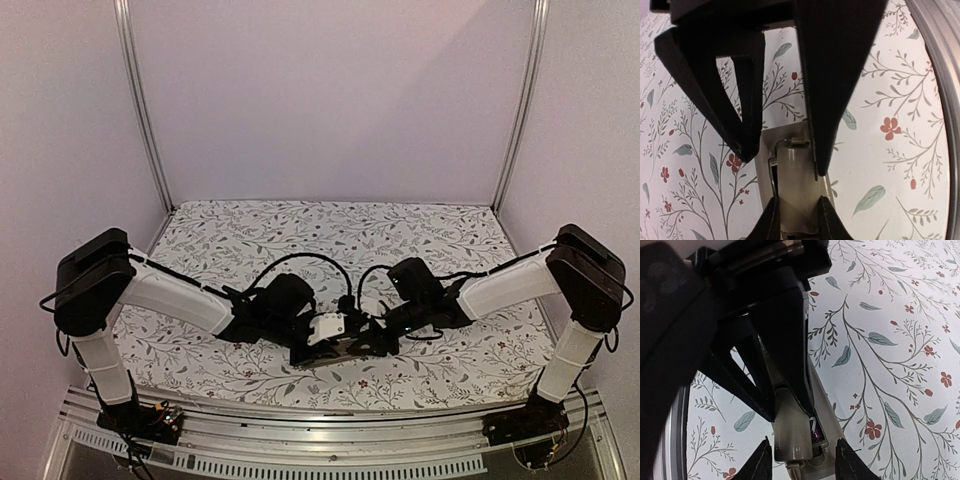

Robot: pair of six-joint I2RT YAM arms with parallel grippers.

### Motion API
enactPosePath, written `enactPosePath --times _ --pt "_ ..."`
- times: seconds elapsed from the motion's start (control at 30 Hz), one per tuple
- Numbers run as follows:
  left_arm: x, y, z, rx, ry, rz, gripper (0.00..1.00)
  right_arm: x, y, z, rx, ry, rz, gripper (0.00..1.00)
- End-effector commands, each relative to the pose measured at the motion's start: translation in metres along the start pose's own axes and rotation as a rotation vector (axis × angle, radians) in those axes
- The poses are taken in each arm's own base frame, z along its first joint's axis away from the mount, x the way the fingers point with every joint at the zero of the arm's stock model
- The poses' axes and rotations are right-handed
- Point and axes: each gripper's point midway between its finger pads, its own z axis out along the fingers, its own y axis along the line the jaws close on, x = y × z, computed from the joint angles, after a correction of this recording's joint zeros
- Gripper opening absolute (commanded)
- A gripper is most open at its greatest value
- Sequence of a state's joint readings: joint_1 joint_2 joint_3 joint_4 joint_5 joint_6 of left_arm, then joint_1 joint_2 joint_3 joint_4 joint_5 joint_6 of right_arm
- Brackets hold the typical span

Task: Load the batteries into the remote control
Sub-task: Load the battery cover onto the remote control without the battery cover.

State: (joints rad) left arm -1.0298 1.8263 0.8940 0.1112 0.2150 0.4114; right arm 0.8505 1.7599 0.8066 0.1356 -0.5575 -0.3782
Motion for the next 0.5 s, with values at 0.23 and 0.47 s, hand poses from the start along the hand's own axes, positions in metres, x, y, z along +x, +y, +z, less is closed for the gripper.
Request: enactPosePath --times 0.23,0.47 --pt "0.035 -0.005 0.003 -0.042 0.118 -0.066 0.17 -0.030 0.007 -0.046 0.038 -0.153 0.208 0.42" --pt "0.036 -0.007 0.004 -0.051 0.125 -0.057 0.17 -0.016 -0.017 -0.081 0.249 -0.187 0.748 0.34"
